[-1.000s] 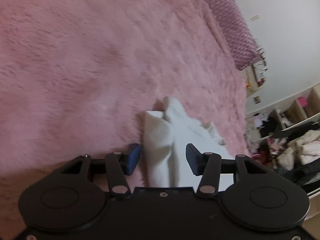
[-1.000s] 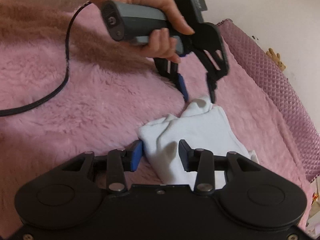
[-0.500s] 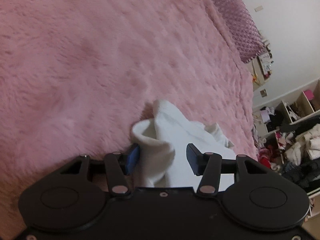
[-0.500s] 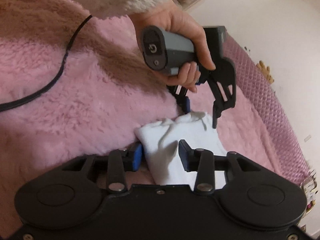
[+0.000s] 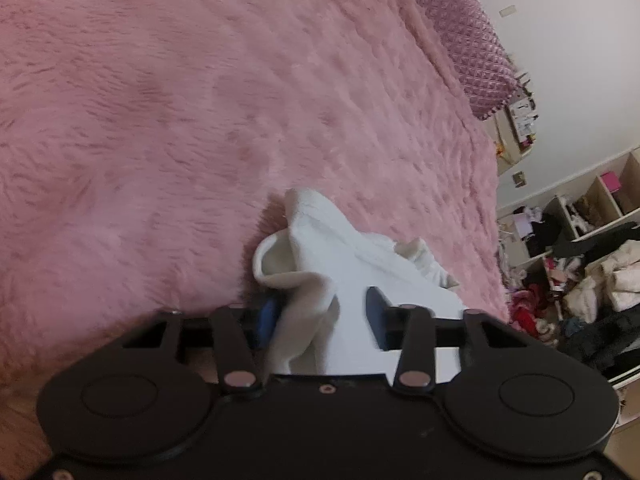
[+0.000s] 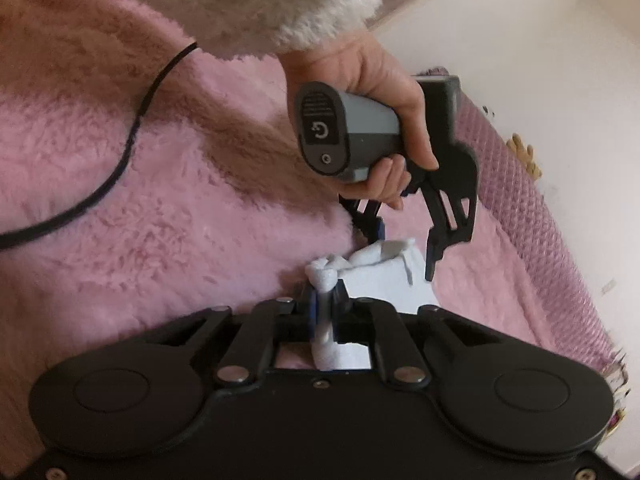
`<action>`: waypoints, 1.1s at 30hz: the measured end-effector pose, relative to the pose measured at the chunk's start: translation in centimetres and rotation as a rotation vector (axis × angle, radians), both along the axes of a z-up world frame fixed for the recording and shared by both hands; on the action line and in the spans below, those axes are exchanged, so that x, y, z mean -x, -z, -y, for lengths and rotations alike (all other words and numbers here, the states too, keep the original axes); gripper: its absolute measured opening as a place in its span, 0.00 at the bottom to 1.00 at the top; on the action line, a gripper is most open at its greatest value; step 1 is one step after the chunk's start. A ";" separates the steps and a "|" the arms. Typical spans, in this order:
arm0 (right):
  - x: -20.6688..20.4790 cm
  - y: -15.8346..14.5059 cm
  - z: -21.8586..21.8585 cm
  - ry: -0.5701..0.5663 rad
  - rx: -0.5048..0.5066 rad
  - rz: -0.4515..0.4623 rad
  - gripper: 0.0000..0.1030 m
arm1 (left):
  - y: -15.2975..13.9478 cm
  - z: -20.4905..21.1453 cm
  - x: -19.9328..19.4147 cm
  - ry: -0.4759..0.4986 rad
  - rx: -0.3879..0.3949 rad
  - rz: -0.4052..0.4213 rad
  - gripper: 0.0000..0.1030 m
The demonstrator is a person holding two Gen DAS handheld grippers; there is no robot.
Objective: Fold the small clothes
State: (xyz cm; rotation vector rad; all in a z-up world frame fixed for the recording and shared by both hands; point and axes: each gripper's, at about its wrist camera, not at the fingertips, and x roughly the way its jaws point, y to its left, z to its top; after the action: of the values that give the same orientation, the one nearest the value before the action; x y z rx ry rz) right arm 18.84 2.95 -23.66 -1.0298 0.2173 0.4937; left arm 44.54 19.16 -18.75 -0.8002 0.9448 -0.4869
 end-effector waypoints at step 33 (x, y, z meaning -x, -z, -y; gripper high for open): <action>0.0 -9.0 21.8 0.596 -0.659 -0.060 0.06 | -8.4 26.8 -2.3 0.274 0.014 0.080 0.04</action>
State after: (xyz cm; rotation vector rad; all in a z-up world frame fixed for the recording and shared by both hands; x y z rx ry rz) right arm 18.83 -18.88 -14.70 -0.2749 0.3684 0.0328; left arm 46.79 -7.66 -10.37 -0.6612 0.9823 -0.7586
